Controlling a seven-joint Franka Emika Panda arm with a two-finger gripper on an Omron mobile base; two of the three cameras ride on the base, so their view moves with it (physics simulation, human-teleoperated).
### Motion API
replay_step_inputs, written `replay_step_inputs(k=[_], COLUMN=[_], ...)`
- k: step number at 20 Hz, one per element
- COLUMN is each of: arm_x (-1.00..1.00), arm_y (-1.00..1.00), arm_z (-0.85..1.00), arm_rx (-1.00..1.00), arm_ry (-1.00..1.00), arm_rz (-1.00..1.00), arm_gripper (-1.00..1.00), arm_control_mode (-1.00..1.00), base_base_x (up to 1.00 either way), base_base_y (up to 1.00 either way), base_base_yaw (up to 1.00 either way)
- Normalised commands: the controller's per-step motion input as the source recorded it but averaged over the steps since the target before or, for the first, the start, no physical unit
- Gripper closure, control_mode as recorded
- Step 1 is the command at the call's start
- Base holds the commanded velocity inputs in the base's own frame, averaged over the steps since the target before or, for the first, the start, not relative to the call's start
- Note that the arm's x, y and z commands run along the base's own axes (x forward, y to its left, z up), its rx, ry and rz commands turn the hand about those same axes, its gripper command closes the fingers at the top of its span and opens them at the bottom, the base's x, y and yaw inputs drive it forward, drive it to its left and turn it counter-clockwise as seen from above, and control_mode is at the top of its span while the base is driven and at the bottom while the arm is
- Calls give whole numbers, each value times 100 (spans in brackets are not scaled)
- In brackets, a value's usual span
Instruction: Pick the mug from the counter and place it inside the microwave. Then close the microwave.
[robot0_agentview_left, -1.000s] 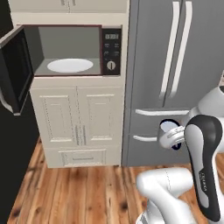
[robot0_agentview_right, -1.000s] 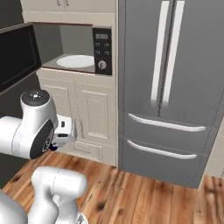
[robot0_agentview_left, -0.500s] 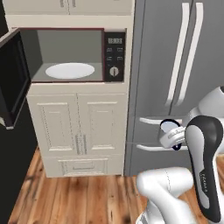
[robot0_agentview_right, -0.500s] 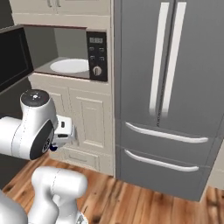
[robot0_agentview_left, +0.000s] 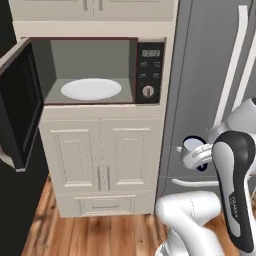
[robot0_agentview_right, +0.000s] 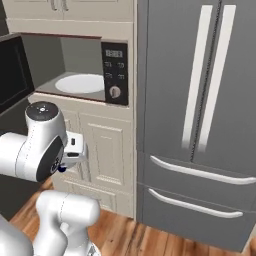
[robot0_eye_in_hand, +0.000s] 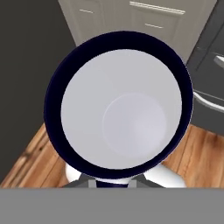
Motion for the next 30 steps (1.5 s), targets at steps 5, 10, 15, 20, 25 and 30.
replay_step_inputs(k=[5,10,15,20,25,30], arm_x=[0,0,0,0,0,0], arm_y=[0,0,0,0,0,0], arm_z=[0,0,0,0,0,0], arm_rx=[0,0,0,0,0,0], arm_ry=[0,0,0,0,0,0], arm_rz=[0,0,0,0,0,0], arm_gripper=[100,100,100,100,100,100], arm_control_mode=[100,100,100,100,100,100], base_base_x=[18,20,33,46,56,34], base_base_y=[65,48,18,5,18,42], base_base_yaw=[0,0,-1,-11,-15,-15])
